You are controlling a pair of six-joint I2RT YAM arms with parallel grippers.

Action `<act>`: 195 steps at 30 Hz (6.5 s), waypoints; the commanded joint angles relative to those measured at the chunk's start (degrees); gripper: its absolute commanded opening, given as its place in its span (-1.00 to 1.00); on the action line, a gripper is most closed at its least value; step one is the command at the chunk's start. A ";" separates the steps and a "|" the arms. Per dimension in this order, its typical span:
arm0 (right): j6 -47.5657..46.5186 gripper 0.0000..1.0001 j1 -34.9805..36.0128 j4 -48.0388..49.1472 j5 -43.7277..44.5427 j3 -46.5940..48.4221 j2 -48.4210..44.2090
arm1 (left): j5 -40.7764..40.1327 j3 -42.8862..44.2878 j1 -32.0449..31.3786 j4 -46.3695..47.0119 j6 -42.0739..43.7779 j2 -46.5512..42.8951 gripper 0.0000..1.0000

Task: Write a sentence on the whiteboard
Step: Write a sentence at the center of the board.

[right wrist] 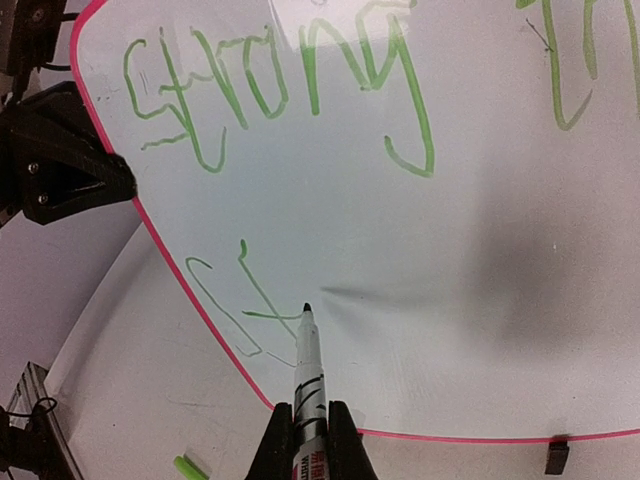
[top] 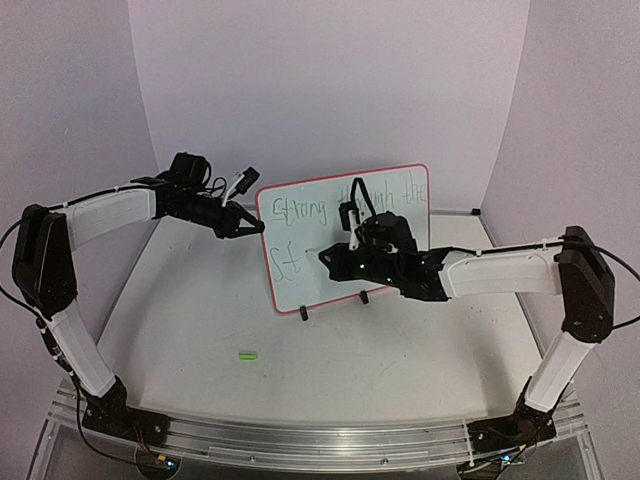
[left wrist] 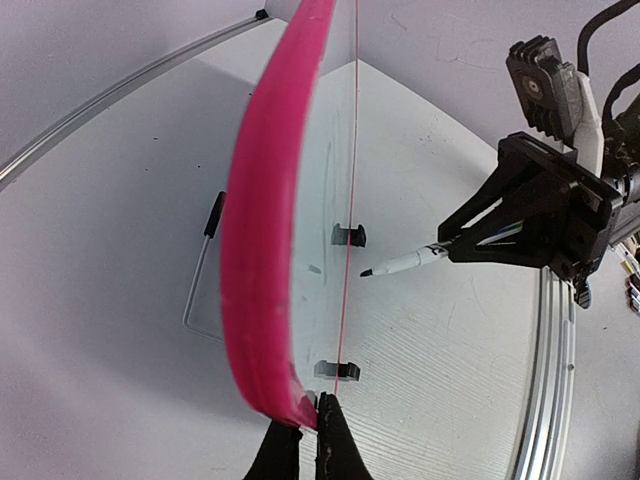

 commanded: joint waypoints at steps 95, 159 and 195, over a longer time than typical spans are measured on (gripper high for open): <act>-1.77 -1.00 -1.38 -3.13 1.37 5.91 1.70 | -3.71 -0.44 -1.71 -5.13 4.62 1.15 -1.00; 1.44 -1.00 -1.66 -2.00 4.38 -1.37 -5.87 | -3.71 -0.43 -1.87 -5.22 4.61 0.59 -1.00; 2.11 -1.00 -3.35 -2.68 4.30 2.12 -1.35 | -3.94 -0.44 -1.92 -5.22 4.61 0.74 -1.00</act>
